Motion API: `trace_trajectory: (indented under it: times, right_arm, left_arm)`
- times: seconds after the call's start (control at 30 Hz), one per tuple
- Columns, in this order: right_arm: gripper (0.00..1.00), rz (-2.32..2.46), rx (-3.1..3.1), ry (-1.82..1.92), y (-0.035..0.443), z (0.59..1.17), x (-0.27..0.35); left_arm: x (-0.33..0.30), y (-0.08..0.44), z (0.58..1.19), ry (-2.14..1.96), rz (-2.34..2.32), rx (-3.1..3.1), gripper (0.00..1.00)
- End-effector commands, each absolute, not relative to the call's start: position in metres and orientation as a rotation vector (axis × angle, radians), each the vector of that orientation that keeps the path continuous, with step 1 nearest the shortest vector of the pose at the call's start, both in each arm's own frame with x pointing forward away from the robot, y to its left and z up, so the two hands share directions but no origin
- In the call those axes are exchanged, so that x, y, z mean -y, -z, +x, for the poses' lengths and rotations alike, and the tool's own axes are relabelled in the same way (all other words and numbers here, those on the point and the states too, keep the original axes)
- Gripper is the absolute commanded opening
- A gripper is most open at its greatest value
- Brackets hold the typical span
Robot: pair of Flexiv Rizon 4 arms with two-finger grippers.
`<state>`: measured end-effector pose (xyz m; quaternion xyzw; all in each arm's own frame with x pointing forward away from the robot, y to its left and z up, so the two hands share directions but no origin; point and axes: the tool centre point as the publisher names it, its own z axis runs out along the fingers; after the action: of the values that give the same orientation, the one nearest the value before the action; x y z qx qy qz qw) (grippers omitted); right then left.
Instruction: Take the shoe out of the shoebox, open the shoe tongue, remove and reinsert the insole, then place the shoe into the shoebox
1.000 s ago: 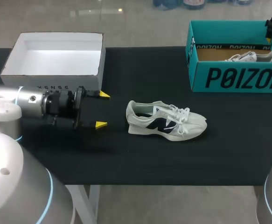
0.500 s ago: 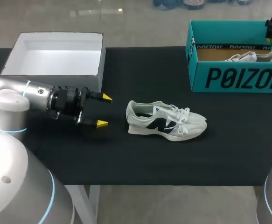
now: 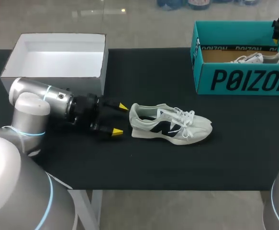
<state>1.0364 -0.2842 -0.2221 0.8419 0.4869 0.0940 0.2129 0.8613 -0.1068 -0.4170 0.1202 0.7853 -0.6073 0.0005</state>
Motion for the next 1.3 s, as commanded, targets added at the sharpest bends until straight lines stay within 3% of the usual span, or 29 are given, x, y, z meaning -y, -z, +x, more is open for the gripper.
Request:
trace_trajectory:
  times: [0.03,1.3]
  right_arm:
    - [1.00,2.337,-1.349,-0.261,0.222,1.037,0.284]
    - [1.00,2.337,-1.349,-0.261,0.222,1.037,0.284]
  left_arm:
    - [0.116,0.423,0.866,1.914,0.383,-2.471,1.00]
    - [0.139,0.422,0.835,1.898,0.359,-2.474,1.00]
